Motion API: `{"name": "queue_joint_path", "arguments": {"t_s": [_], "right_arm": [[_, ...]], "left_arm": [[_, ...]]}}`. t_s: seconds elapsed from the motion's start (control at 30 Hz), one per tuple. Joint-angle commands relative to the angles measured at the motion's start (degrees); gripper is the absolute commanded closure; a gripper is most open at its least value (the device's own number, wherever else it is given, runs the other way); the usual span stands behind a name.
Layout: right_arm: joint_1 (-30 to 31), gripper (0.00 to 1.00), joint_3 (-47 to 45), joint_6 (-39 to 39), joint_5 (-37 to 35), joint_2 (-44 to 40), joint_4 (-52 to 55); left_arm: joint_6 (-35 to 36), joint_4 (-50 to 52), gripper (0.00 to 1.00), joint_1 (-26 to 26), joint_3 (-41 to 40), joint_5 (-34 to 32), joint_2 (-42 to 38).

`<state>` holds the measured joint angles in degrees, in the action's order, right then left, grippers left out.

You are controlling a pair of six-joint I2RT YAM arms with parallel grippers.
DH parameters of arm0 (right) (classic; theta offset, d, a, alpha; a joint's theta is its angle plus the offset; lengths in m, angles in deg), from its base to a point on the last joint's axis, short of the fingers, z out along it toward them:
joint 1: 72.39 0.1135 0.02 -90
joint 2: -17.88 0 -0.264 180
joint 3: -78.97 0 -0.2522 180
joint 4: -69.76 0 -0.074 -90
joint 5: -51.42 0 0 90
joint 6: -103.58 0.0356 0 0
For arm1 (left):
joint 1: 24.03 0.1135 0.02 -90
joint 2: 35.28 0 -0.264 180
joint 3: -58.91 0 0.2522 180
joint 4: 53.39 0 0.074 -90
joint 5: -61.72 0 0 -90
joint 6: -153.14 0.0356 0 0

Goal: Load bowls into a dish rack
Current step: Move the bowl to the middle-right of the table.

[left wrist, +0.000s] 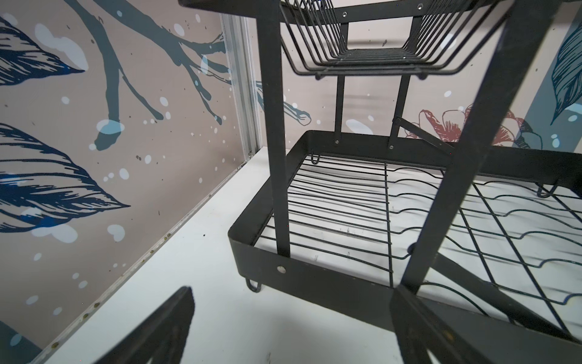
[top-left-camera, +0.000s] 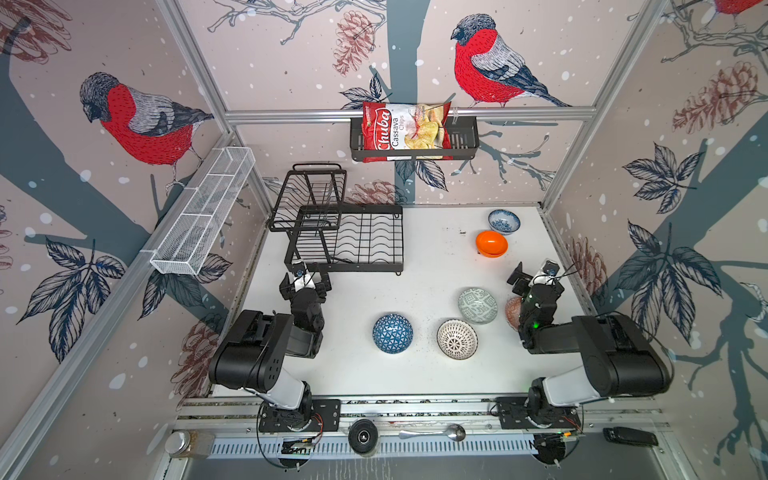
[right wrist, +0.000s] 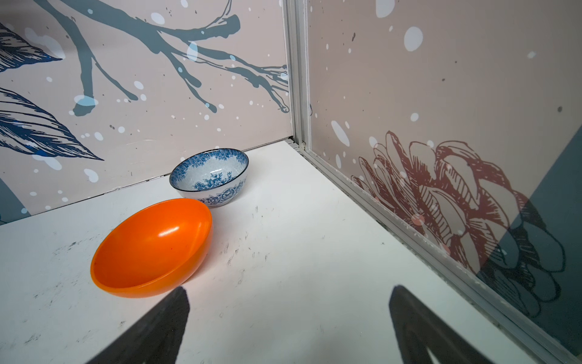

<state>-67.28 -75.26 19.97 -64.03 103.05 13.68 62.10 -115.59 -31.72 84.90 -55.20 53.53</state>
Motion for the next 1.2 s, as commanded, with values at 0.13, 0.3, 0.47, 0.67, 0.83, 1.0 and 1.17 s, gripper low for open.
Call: {"name": "queue_joint_path", "arguments": {"t_s": [0.13, 0.3, 0.47, 0.67, 0.83, 1.0, 1.17], "right_arm": [[0.1, 0.0, -0.9, 0.4, -1.4, -0.6, -2.6], [0.3, 0.0, -0.9, -0.4, -0.7, -1.1, -2.4], [1.8, 0.0, 2.9, -0.2, -5.8, -10.1, 10.5], [4.4, 0.0, 3.5, 0.1, -14.4, -11.2, 11.3], [7.2, 0.0, 5.6, 7.1, -19.4, -18.7, 20.9], [4.1, 0.0, 6.4, 14.6, -2.5, -23.5, 27.7], [4.6, 0.01, 14.3, 16.8, 0.0, -20.3, 41.3]], "left_arm": [[1.9, -3.9, 0.04, -0.4, -0.8, -1.3, -0.3], [0.4, 14.7, 0.04, 0.3, 4.9, -2.8, -10.0], [1.4, 19.1, 0.03, -1.3, 4.1, -6.7, -16.7], [-4.0, 34.8, 0.03, -3.1, 8.6, -7.6, -24.6], [-15.4, 53.8, 0.03, -4.6, 15.2, -5.9, -27.3], [-20.9, 61.4, 0.02, -11.2, 18.1, -7.0, -29.4], [-22.2, 65.6, 0.02, -20.2, 21.7, -9.2, -28.9]]}}
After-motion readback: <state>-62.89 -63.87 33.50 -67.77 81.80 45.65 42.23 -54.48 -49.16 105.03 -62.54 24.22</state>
